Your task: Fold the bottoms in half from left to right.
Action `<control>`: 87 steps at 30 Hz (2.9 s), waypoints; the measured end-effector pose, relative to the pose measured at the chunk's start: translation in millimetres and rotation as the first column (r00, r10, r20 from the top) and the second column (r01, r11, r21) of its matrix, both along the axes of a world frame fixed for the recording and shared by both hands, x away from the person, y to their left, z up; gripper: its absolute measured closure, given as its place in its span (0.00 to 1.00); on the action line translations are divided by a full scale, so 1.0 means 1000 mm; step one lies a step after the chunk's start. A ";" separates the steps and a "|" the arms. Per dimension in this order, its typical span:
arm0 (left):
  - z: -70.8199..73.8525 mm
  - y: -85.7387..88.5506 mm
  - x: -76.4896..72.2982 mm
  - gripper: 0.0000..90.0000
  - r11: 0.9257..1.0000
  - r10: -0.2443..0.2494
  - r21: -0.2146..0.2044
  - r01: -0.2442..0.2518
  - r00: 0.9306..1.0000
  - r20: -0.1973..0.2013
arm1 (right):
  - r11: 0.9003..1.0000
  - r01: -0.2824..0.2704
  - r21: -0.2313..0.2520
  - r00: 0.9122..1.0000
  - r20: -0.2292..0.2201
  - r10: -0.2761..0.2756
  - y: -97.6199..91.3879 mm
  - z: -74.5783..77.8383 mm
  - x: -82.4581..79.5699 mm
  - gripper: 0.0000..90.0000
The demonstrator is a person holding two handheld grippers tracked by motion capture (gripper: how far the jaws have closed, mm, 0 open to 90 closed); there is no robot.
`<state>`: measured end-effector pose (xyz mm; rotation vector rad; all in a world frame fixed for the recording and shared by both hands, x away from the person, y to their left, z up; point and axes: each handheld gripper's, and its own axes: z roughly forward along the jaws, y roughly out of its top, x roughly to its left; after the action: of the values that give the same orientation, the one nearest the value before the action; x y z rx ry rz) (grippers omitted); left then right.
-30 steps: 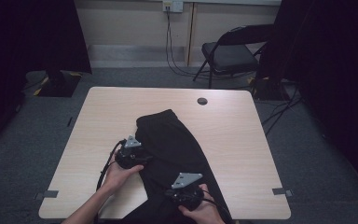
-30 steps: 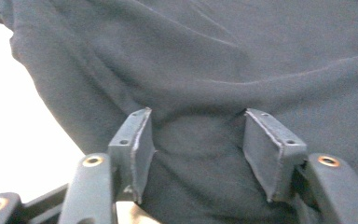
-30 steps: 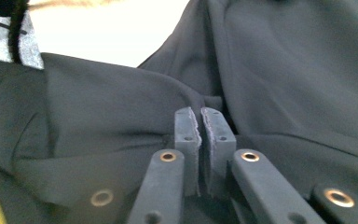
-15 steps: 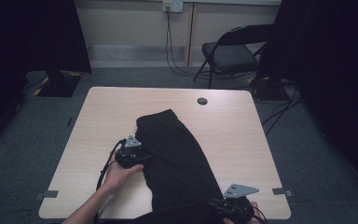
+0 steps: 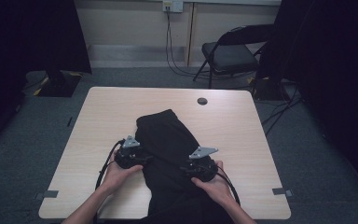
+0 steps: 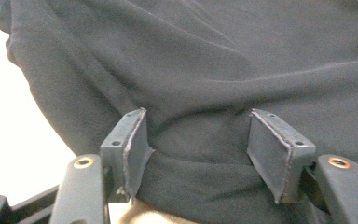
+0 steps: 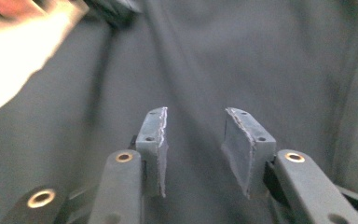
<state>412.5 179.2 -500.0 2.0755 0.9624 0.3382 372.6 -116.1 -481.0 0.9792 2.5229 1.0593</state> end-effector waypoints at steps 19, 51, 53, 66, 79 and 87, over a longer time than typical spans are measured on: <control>-0.001 -0.034 -0.023 0.42 0.984 -0.179 -0.010 0.179 0.984 0.001 | 0.981 -0.194 0.016 0.969 -0.154 0.194 -0.033 -0.001 -0.105 0.57; 0.019 -0.014 0.036 0.46 0.999 -0.019 -0.034 0.017 0.998 -0.063 | 0.967 0.251 0.050 0.967 0.019 -0.252 -0.031 -0.018 0.108 0.26; 0.017 -0.015 0.039 0.43 0.999 -0.004 -0.036 0.002 0.998 -0.071 | 0.967 0.248 0.051 0.968 0.025 -0.250 -0.030 -0.019 0.107 0.28; 0.006 -0.028 0.043 0.37 1.000 -0.006 0.002 0.006 0.997 -0.072 | 0.980 0.180 0.084 0.983 0.027 -0.182 -0.017 -0.016 0.087 0.84; 0.013 -0.025 0.046 0.89 0.998 -0.006 -0.070 0.001 0.998 -0.065 | 0.970 0.160 0.184 0.987 -0.006 -0.162 -0.020 0.008 0.086 0.88; 0.044 -0.008 0.054 0.90 0.987 0.074 -0.141 -0.076 0.997 -0.019 | 0.967 0.119 0.224 0.989 0.057 -0.134 -0.006 0.049 0.097 0.88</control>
<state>466.7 171.1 -456.0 1.9190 1.0451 0.2862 470.1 -122.4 -432.4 1.1216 2.2878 1.3304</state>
